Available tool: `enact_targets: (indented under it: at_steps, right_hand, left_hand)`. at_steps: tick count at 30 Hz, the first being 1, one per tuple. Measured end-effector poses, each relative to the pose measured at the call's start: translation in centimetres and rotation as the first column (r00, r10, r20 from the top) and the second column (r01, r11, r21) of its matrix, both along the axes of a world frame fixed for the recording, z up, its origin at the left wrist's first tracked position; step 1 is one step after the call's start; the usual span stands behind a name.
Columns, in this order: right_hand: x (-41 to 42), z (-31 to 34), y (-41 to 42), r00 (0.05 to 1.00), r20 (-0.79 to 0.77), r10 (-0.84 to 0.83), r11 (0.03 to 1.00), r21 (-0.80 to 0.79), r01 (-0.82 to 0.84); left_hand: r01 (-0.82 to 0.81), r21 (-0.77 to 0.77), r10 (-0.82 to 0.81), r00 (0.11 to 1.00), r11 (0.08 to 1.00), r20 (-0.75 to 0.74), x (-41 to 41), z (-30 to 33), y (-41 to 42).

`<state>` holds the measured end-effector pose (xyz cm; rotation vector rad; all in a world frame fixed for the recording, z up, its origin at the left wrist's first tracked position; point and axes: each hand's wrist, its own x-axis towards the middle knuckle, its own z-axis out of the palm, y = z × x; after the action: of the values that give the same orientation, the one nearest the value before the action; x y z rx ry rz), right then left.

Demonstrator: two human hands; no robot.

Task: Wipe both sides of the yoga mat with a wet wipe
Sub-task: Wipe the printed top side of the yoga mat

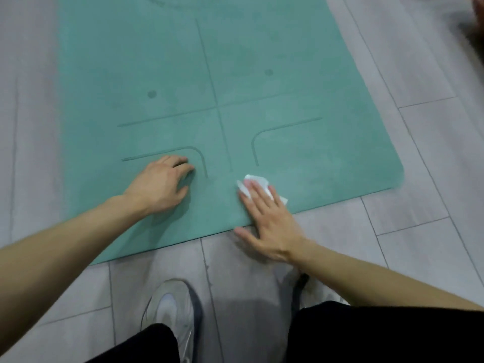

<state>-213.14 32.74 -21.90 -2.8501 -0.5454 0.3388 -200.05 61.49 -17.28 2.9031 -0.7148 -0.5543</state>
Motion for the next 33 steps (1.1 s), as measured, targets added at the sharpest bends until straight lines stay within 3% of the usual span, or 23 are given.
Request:
enact_targets:
  at_steps: [2, 5, 7, 9, 11, 13, 15, 17, 20, 23, 27, 29, 31, 33]
  right_hand:
    - [-0.9, -0.3, 4.7, 0.955, -0.022, 0.296, 0.955, 0.014, -0.296]
    - [-1.3, -0.2, 4.6, 0.905, 0.0, 0.426, 0.905, 0.005, -0.426]
    - [-1.3, 0.4, 0.4, 0.966, -0.043, 0.255, 0.967, -0.01, -0.256]
    - [-1.7, 0.7, -4.7, 0.997, -0.052, -0.052, 0.997, -0.065, 0.049]
    - [-2.3, 0.9, -7.8, 0.959, -0.047, -0.278, 0.951, -0.154, 0.268]
    - [-2.4, 0.6, -7.2, 0.932, -0.047, -0.358, 0.924, -0.163, 0.347]
    - [-1.6, 0.9, -3.4, 0.96, -0.085, -0.268, 0.963, -0.051, 0.264]
    - [-1.0, 0.5, 2.5, 0.997, -0.083, 0.003, 0.999, 0.048, 0.001]
    - [-0.4, -0.8, 8.5, 0.935, -0.01, 0.354, 0.935, -0.027, -0.354]
    - [0.7, -1.2, 7.1, 0.911, 0.034, 0.411, 0.911, -0.024, -0.411]
    - [0.4, -0.3, -1.9, 0.983, 0.038, 0.177, 0.984, -0.036, -0.176]
    - [0.4, -0.1, -8.9, 0.996, 0.055, -0.072, 0.994, -0.078, 0.076]
    - [0.9, 0.1, -15.9, 0.9, 0.061, -0.431, 0.893, -0.112, 0.436]
    - [1.4, 0.1, -19.7, 0.698, 0.029, -0.716, 0.69, -0.127, 0.713]
  left_hand:
    - [-0.016, 0.0, 0.016, 1.0, 1.0, 0.015, -0.4, -0.4, 2.1]
    - [-0.038, -0.034, 0.04, 0.997, 0.999, 0.067, -0.8, -0.7, 3.3]
    - [-0.047, -0.067, 0.054, 0.993, 0.997, 0.106, -0.8, -0.8, 2.6]
    - [-0.072, -0.082, 0.081, 0.991, 0.994, 0.108, -0.4, -0.9, 1.5]
    - [-0.066, -0.073, 0.073, 0.993, 0.995, 0.093, -0.2, -0.9, 0.9]
    - [-0.042, -0.076, 0.048, 0.996, 0.996, 0.08, -0.4, -0.7, 0.7]
    - [-0.02, -0.081, 0.025, 0.998, 0.997, 0.065, -0.9, -0.4, 0.9]
    - [0.01, -0.071, -0.005, 0.998, 0.997, 0.068, -1.7, -0.2, 1.4]
    - [0.02, -0.055, -0.015, 0.995, 0.998, 0.097, -2.9, -0.2, 2.8]
    - [-0.003, -0.062, 0.009, 0.994, 0.998, 0.108, -3.4, -0.4, 3.4]
    - [0.023, -0.061, -0.015, 0.993, 0.998, 0.12, -2.2, -1.2, 1.6]
    - [0.074, -0.077, -0.064, 0.99, 0.994, 0.123, -1.0, -1.5, -0.6]
    - [0.115, -0.095, -0.101, 0.985, 0.989, 0.14, 0.1, -1.4, -3.1]
    - [0.146, -0.1, -0.13, 0.98, 0.984, 0.148, 0.9, -1.0, -5.4]
